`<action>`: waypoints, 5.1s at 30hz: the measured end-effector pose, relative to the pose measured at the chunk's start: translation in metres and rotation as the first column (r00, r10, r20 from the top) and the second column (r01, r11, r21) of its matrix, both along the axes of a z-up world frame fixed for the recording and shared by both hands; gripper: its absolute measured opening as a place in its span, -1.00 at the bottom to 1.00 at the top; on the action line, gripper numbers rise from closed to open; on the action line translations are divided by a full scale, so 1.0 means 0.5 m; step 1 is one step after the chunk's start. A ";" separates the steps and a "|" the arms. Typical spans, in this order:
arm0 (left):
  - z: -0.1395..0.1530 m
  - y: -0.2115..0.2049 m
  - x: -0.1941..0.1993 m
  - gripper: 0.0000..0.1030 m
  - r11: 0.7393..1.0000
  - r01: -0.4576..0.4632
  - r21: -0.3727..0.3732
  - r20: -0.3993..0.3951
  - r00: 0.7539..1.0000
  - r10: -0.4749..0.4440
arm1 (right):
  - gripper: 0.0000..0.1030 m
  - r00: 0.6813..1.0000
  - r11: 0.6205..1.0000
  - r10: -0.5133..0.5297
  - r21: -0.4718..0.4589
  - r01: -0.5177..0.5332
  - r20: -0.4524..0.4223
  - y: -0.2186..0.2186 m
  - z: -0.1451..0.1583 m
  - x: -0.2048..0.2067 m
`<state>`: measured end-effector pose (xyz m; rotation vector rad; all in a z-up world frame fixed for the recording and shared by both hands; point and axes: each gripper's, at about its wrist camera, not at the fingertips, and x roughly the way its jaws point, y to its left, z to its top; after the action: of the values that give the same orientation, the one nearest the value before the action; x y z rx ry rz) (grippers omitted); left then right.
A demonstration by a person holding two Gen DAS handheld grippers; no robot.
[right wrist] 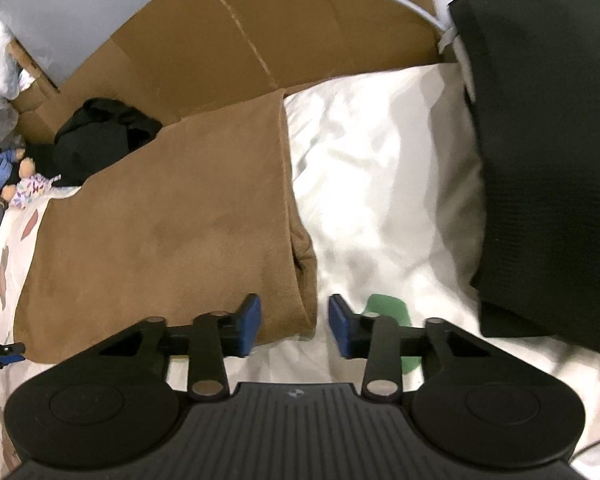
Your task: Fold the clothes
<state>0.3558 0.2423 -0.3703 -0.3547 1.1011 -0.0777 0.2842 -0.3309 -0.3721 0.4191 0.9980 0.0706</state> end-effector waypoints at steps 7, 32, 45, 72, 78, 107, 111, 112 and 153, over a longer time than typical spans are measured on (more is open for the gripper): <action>-0.018 0.004 0.011 -0.73 0.999 -0.034 0.012 -0.015 0.999 0.034 | -0.85 0.999 0.997 0.024 -0.070 -0.026 -0.023 0.014 -0.022 0.026; 0.045 0.043 -0.029 -0.20 0.975 -0.221 -0.034 -0.006 0.975 0.221 | -0.45 0.995 0.995 -0.099 -0.014 0.099 0.002 -0.020 0.043 -0.018; -0.003 0.041 -0.055 -0.17 0.931 -0.302 -0.206 -0.042 0.953 0.300 | -0.45 0.995 0.995 -0.095 0.021 0.096 -0.024 0.005 0.020 -0.022; -0.085 0.056 -0.056 0.00 0.842 -0.327 -0.428 0.017 0.929 0.369 | -0.16 0.962 0.894 -0.261 0.358 0.271 -0.076 -0.025 -0.106 -0.044; -0.082 0.062 -0.053 0.00 0.833 -0.321 -0.451 0.023 0.929 0.371 | -0.16 0.955 0.875 -0.288 0.387 0.291 -0.069 -0.025 -0.116 -0.033; -0.077 0.053 -0.053 0.15 0.903 -0.135 -0.407 0.091 0.978 0.188 | -0.17 0.931 0.807 -0.361 0.481 0.341 -0.054 -0.043 -0.142 -0.044; -0.085 0.052 -0.058 0.11 0.897 -0.153 -0.415 0.104 0.971 0.214 | -0.18 0.933 0.810 -0.358 0.482 0.333 -0.043 -0.041 -0.144 -0.054; -0.086 0.051 -0.058 0.11 0.894 -0.160 -0.419 0.106 0.969 0.223 | -0.18 0.931 0.809 -0.362 0.481 0.337 -0.045 -0.041 -0.145 -0.053; 0.056 0.029 -0.152 -0.88 0.935 -0.228 -0.273 0.043 0.968 0.248 | -0.88 0.944 0.913 -0.307 0.242 0.327 -0.120 -0.012 0.020 -0.101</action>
<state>0.2798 0.2568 -0.3424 -0.7196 0.9653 -0.0235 0.2337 -0.3371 -0.3623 0.8267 0.9911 -0.1119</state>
